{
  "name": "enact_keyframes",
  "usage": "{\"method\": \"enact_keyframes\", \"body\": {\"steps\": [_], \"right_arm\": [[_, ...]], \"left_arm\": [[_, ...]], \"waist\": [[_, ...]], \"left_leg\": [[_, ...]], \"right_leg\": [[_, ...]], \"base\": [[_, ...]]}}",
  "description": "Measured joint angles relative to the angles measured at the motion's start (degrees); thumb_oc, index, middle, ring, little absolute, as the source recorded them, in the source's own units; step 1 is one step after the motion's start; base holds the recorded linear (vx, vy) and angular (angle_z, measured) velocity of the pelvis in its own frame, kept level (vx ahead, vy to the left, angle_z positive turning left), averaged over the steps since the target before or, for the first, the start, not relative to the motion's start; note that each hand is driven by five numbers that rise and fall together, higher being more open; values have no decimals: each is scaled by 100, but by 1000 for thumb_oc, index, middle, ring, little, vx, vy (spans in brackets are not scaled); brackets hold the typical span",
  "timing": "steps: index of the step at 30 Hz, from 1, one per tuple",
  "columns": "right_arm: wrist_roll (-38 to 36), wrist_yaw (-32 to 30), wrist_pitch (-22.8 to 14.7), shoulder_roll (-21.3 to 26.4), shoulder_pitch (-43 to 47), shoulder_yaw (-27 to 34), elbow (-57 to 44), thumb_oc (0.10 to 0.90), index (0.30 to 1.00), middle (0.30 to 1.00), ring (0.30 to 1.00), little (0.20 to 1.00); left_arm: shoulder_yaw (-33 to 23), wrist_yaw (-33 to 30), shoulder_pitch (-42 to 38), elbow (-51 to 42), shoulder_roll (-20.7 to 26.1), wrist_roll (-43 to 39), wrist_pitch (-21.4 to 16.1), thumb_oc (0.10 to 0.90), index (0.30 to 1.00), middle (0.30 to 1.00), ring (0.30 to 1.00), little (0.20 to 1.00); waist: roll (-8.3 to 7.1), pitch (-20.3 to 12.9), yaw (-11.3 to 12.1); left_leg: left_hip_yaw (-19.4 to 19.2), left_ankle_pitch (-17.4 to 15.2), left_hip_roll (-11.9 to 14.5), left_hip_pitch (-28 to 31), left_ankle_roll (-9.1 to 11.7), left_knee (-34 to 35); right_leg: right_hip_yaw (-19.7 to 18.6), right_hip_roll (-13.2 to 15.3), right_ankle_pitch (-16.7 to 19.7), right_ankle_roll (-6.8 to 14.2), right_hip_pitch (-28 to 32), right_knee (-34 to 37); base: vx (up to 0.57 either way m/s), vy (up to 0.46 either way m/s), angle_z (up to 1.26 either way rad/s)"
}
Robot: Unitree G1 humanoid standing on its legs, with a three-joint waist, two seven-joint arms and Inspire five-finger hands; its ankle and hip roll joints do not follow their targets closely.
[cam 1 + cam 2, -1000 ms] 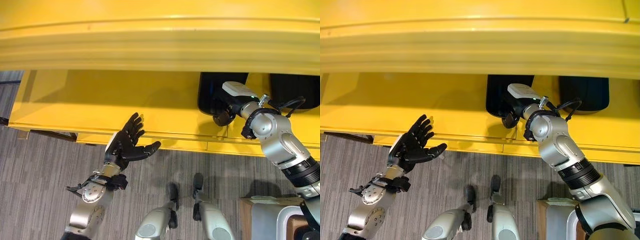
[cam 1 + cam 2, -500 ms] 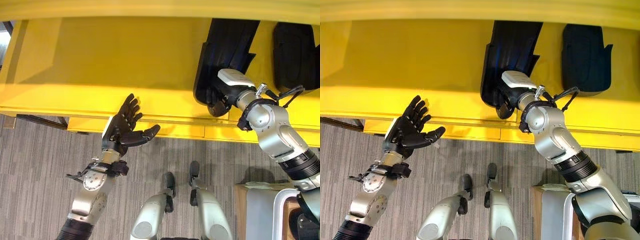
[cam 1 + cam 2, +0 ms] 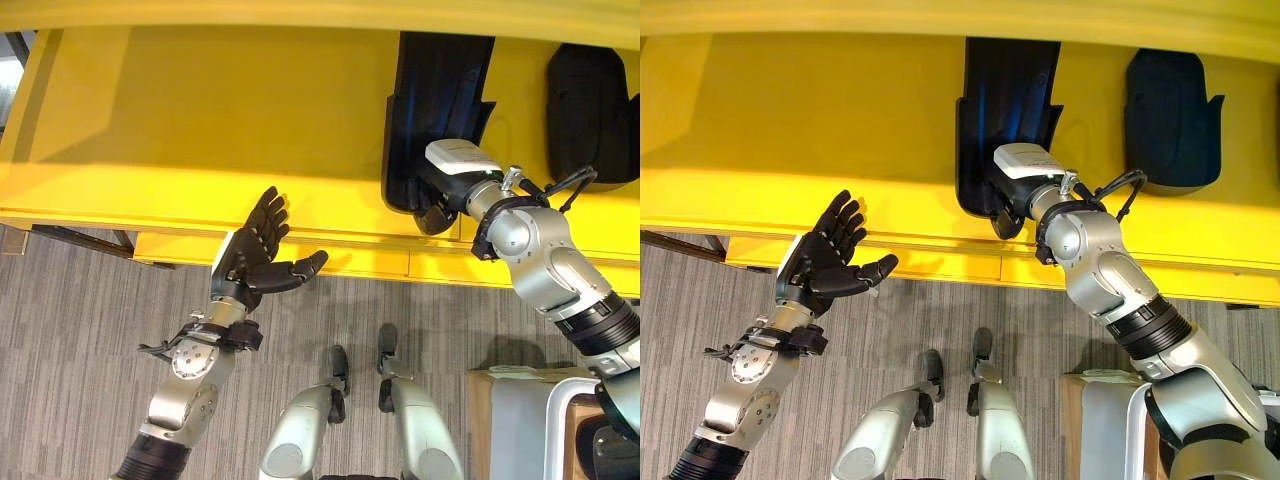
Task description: Move parts from the plastic box to the shelf.
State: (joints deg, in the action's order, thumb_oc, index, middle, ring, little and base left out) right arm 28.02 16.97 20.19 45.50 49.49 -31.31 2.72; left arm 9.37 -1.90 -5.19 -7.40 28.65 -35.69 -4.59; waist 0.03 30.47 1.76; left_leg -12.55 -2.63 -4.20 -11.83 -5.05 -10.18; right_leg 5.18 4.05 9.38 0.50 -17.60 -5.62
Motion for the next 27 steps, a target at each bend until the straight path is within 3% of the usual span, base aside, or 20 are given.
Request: {"method": "enact_keyframes", "body": {"steps": [3, 6, 13, 27], "right_arm": [[9, -187, -231, 68, 341, -167, 474, 400, 300, 300, 300, 300], [-4, -324, -229, 149, 649, -345, 903, 400, 300, 300, 300, 300], [-127, -734, -191, 187, 675, -350, 934, 400, 300, 300, 300, 300], [-350, -763, -159, -22, 675, -364, 941, 400, 300, 300, 300, 300]], "left_arm": [[5, 26, -26, -12, 48, -3, 49, 900, 1000, 1000, 1000, 1000], [-4, 191, -14, -15, 227, -11, 74, 900, 1000, 1000, 1000, 1000], [5, 242, -46, -6, 226, -218, 93, 900, 1000, 1000, 1000, 1000], [11, 223, -68, 14, 226, -222, 95, 900, 1000, 1000, 1000, 1000]], "waist": [[-4, -1, 15], [-3, -2, 31], [-1, -2, 143], [9, -4, 143]], "left_leg": [[12, -2, 1, 0, 1, -7], [28, -49, 6, 1, 6, -61], [32, -31, -1, 6, -27, -62], [29, -25, -3, 5, -29, -61]], "right_leg": [[12, 2, 4, 2, 22, 29], [23, -5, 4, 1, 53, 47], [25, -2, 21, -25, 52, 56], [25, 2, 20, -27, 43, 49]], "base": [[61, -18, 2], [57, -8, 1], [10, 0, 0], [0, 0, 0]]}}
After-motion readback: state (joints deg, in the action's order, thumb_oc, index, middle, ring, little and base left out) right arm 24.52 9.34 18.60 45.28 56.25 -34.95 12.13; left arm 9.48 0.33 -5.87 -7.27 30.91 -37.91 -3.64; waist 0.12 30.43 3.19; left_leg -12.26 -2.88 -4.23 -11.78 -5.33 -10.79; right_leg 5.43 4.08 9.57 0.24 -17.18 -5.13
